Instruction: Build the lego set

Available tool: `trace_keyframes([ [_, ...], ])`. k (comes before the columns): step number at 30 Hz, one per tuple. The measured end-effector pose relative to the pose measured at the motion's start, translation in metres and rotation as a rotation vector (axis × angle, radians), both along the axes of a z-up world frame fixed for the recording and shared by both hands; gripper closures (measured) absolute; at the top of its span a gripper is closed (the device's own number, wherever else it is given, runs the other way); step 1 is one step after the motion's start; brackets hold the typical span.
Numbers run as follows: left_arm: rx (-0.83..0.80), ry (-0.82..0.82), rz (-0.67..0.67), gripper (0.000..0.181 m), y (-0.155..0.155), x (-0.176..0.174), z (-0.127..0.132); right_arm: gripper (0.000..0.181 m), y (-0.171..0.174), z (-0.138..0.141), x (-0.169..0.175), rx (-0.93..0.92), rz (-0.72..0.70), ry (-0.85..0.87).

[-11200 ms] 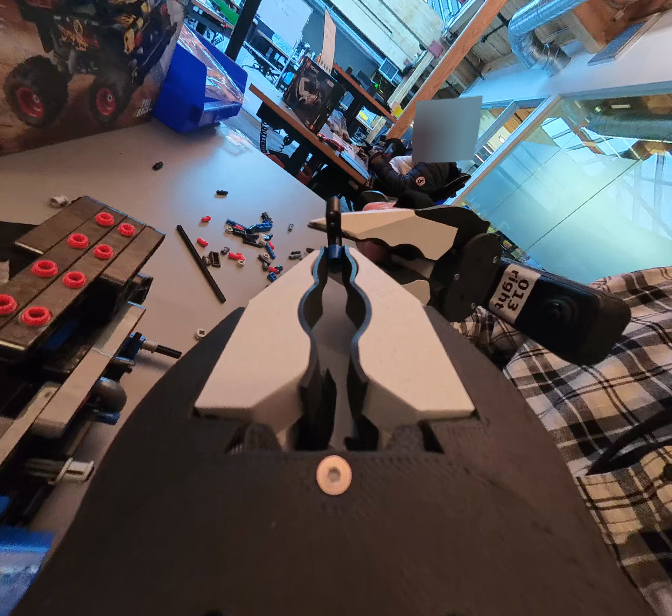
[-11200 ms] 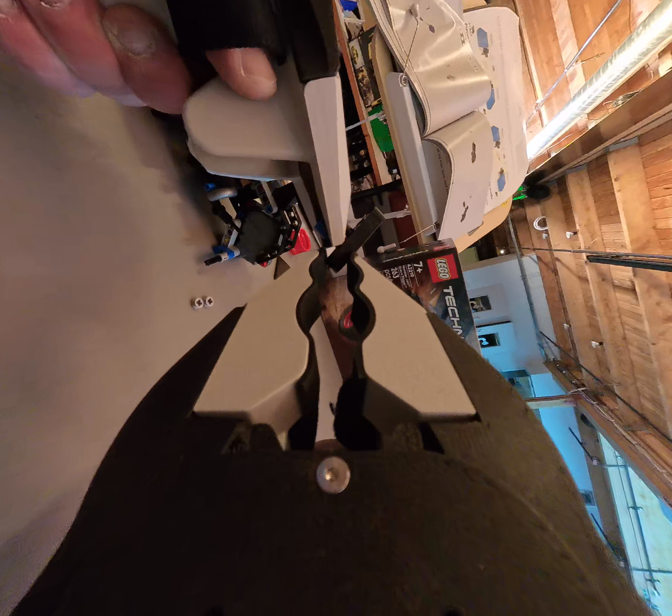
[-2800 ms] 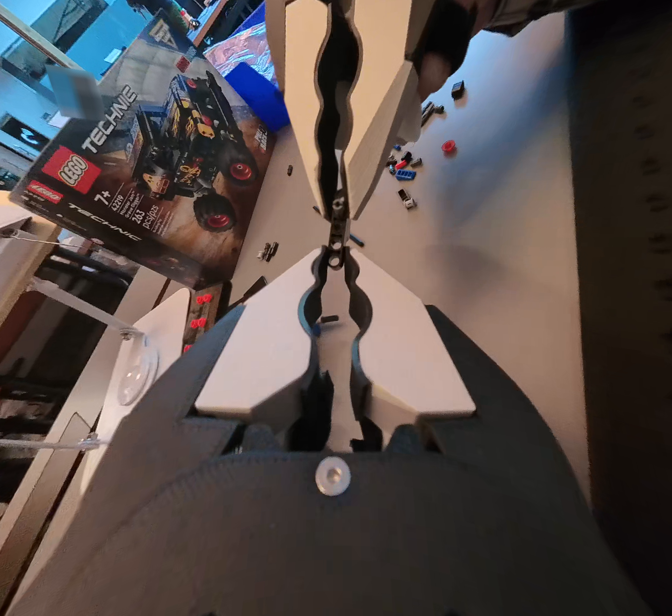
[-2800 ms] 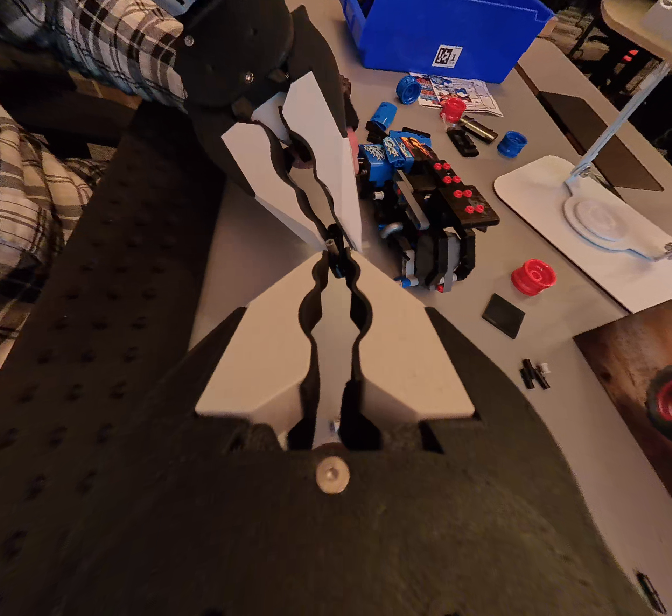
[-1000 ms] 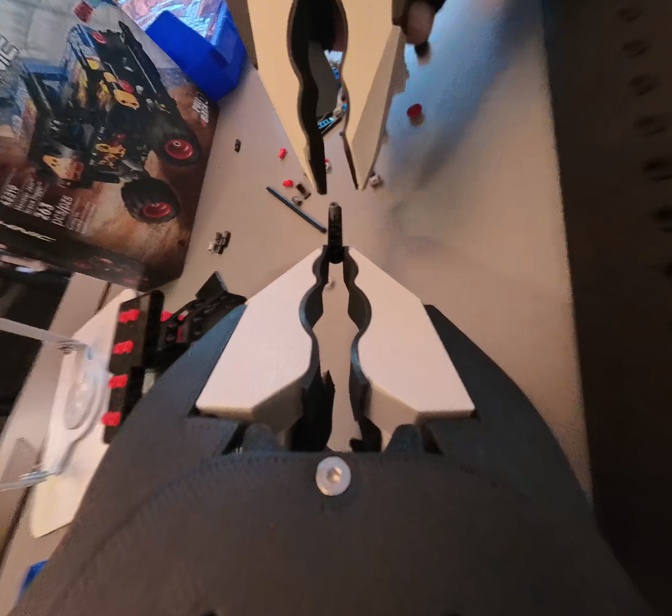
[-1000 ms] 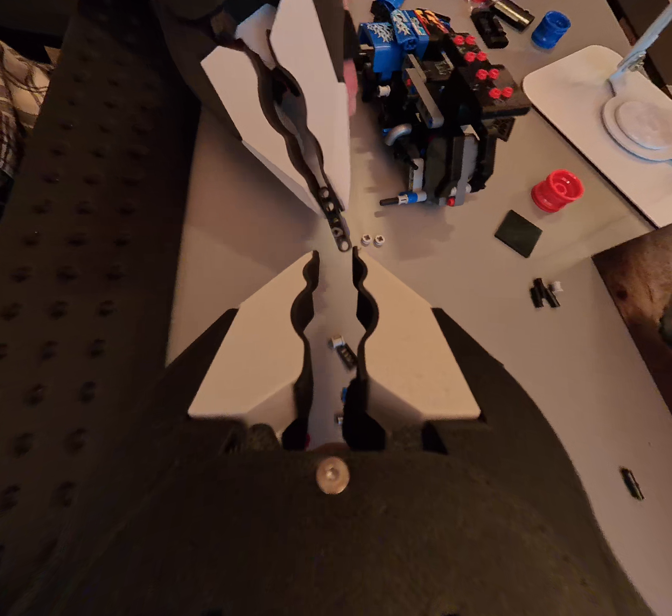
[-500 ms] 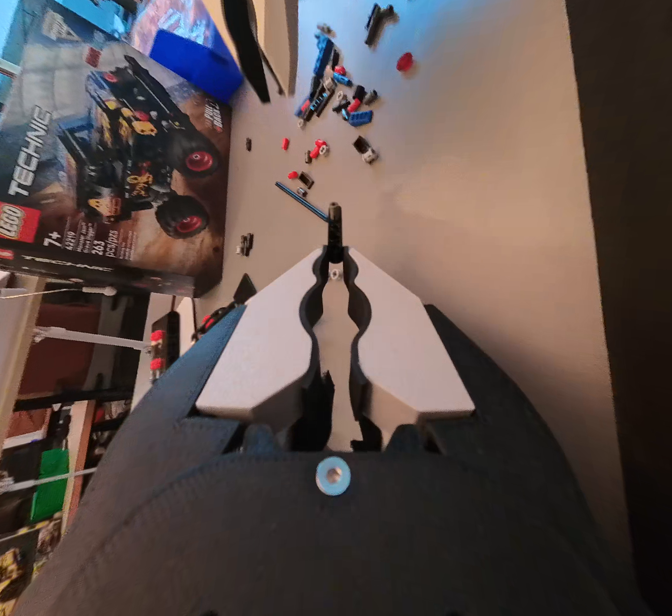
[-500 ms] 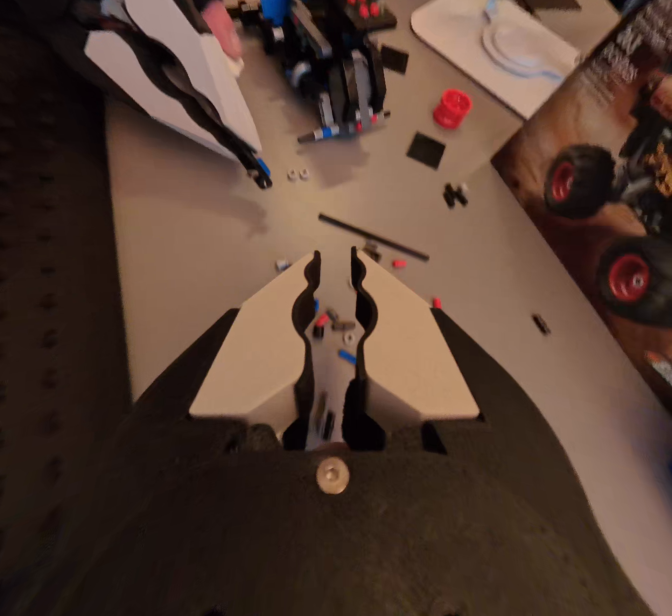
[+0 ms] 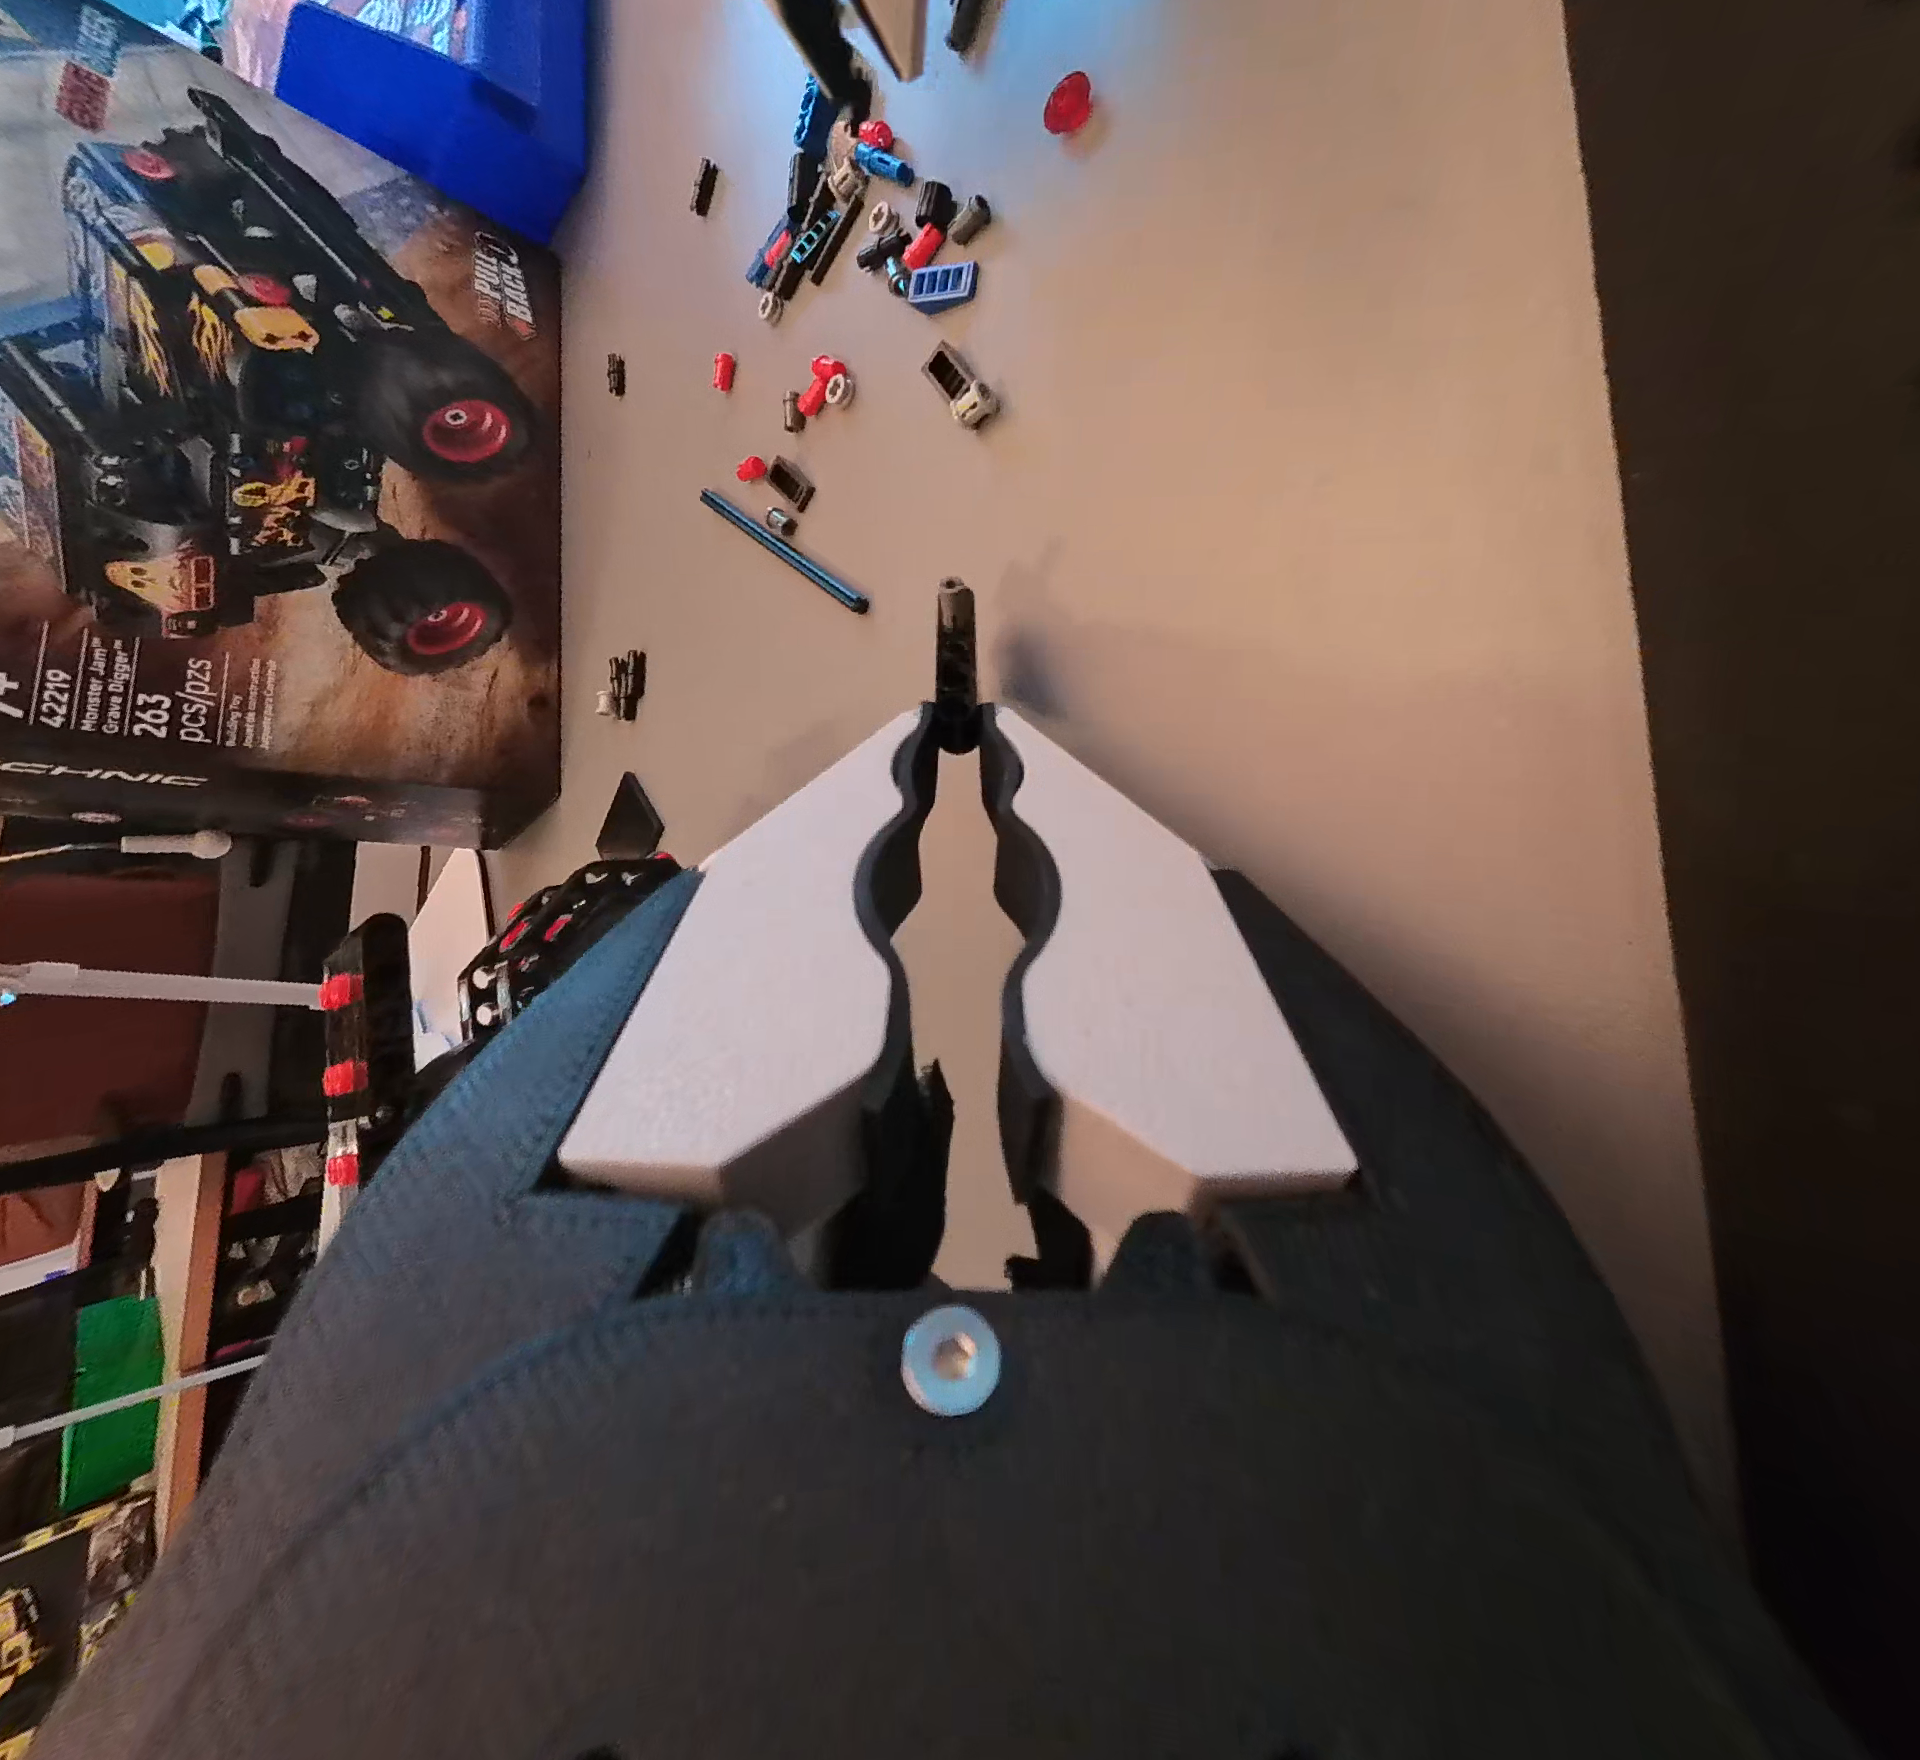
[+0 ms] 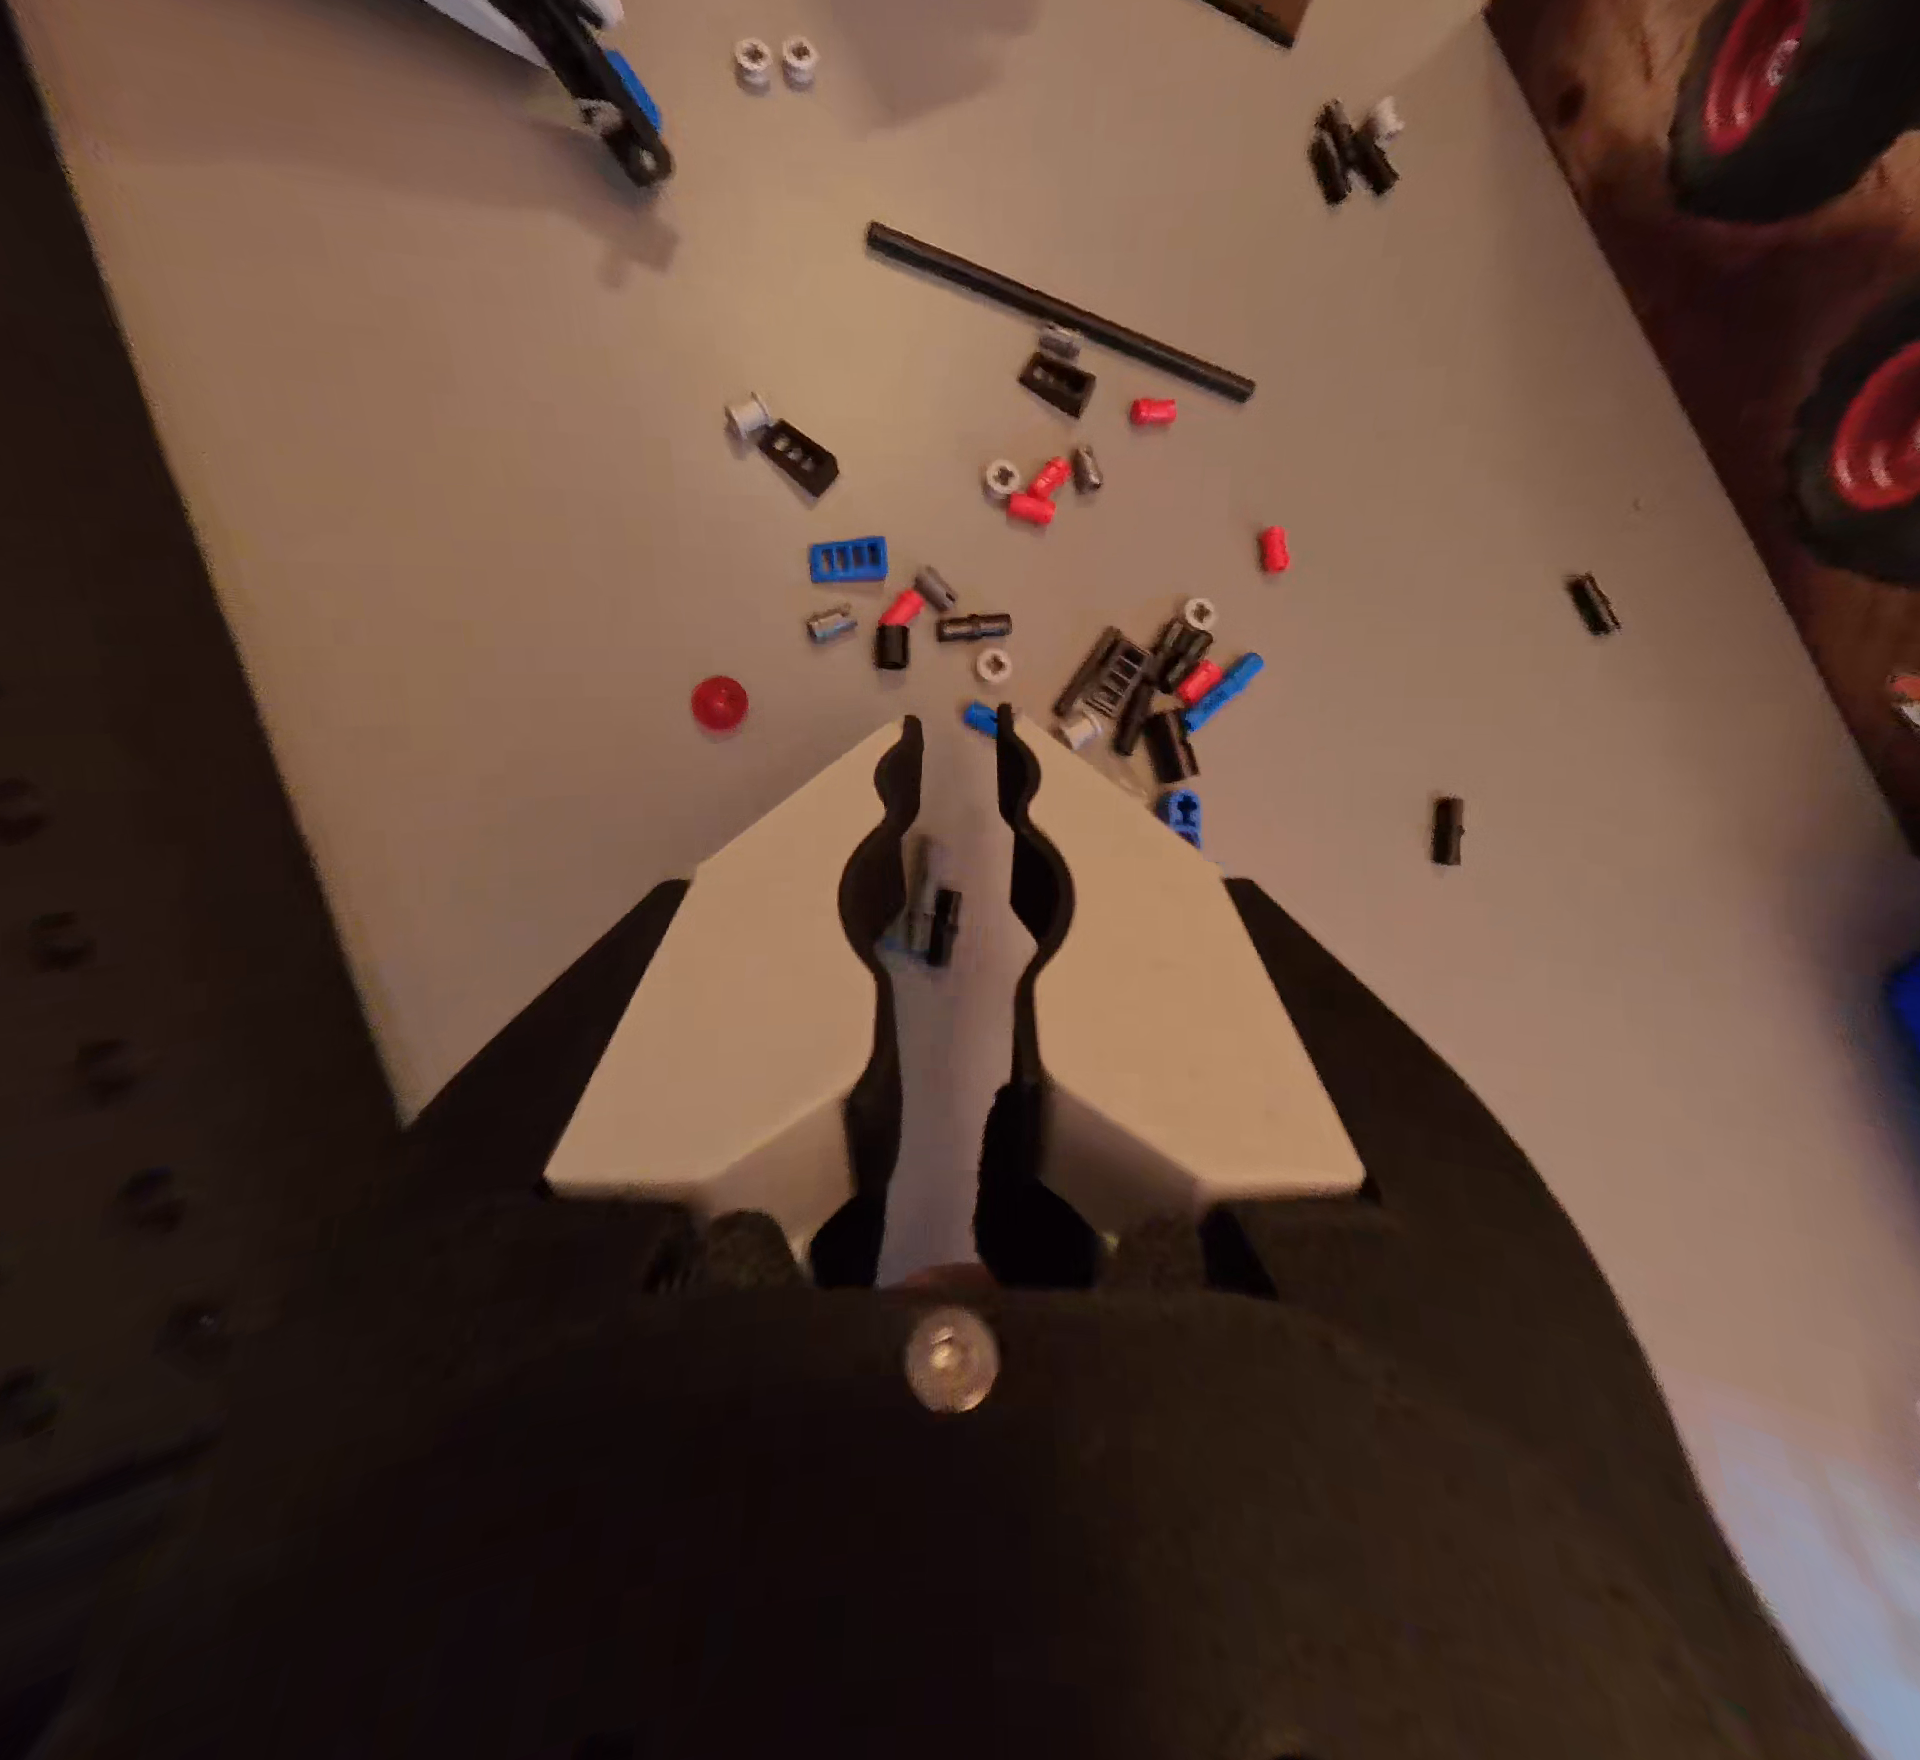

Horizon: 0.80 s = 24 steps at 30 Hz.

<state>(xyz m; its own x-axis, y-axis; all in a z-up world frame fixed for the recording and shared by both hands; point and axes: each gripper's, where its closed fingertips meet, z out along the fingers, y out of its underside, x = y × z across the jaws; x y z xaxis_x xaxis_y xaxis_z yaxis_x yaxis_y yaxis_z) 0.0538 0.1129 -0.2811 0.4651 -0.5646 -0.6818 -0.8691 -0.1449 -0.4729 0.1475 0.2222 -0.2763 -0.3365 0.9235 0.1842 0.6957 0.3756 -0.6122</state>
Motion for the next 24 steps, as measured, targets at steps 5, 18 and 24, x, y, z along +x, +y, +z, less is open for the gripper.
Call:
trace_keyframes([
  [5,-0.021,-0.014,-0.003,0.175,-0.001,0.001,-0.003,0.171,0.013,0.007,-0.002,-0.002,-0.027,0.036],
  [18,-0.041,-0.037,0.004,0.175,0.000,0.001,-0.006,0.171,0.001,-0.013,-0.028,0.004,0.203,-0.085],
  [24,-0.046,-0.047,0.003,0.176,0.000,0.000,-0.006,0.175,-0.004,-0.018,-0.027,-0.056,0.267,-0.152],
])
